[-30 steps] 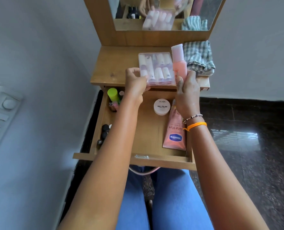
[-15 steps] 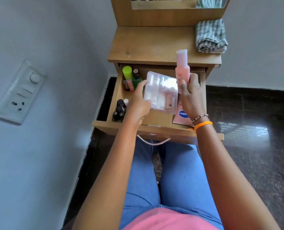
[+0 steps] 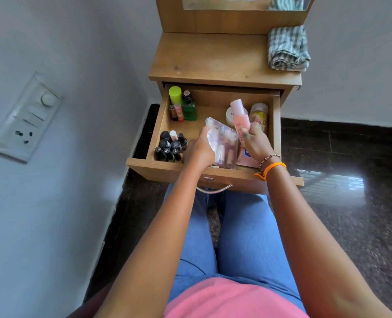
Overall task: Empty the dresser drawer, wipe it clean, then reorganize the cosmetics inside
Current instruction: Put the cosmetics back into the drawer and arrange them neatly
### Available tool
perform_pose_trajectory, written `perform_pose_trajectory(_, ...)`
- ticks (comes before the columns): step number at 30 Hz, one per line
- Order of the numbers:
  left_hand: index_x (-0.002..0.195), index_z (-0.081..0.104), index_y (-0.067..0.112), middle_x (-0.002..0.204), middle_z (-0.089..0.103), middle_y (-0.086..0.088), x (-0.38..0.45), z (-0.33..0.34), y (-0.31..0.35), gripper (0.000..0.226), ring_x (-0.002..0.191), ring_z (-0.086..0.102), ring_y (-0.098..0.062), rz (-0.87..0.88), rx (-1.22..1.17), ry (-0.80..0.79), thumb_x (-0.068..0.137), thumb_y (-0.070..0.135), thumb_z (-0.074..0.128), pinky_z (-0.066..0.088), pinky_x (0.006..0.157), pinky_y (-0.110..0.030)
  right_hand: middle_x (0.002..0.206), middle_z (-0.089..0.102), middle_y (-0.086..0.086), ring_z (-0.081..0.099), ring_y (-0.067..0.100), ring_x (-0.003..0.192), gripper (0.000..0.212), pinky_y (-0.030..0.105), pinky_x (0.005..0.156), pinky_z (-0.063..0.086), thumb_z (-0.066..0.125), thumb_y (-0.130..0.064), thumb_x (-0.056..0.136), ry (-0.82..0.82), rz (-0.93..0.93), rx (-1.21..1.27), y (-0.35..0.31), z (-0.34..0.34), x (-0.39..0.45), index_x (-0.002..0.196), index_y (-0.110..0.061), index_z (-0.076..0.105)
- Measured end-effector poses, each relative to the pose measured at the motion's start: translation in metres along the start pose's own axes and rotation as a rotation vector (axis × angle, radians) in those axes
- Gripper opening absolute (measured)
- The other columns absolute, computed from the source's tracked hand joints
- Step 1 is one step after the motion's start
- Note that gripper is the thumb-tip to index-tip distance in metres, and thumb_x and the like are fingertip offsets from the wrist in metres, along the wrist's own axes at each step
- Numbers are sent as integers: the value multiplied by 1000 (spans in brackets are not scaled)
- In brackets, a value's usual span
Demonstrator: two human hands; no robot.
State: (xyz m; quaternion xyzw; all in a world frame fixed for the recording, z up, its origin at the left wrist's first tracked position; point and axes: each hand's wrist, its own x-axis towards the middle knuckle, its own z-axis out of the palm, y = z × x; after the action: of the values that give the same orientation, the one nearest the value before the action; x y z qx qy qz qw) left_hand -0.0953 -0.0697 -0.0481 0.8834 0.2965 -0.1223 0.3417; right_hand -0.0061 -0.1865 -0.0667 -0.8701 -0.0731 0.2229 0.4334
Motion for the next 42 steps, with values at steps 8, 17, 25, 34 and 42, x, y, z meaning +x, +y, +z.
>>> perform_pose_trajectory(8,150,-14,24,133,50,-22,8,5,8,87,110,56,-35,-59,272,-176,89,-5,40,48,87,-43,121,54,20,52,24,93,32,38,82,48,35,-22,100,12,14,-19,5,3,4,123,0,39)
perform_pose_trajectory(17,134,41,5,138,40,-16,30,2,10,42,113,49,-30,-101,355,-170,92,-1,41,44,86,-40,118,55,19,53,24,90,32,36,78,48,36,-23,100,9,21,-58,11,5,9,122,-1,40)
perform_pose_trajectory(25,152,5,22,160,0,-5,56,24,5,95,146,-6,-31,168,338,-161,82,21,70,4,117,-50,122,49,16,52,32,104,31,32,82,40,47,-23,96,129,-108,-267,6,-5,25,113,1,55)
perform_pose_trajectory(34,146,26,12,153,23,-6,57,26,2,91,145,12,-33,164,371,-109,73,18,79,28,113,-47,101,66,25,56,39,96,24,39,84,39,49,-11,89,67,-233,-448,-12,-8,53,101,1,67)
perform_pose_trajectory(42,134,46,8,141,40,-7,54,28,-5,58,132,37,-30,237,269,22,81,11,69,37,107,-41,110,68,15,61,32,103,34,28,87,44,48,2,80,-81,-263,-493,-10,1,74,106,-9,68)
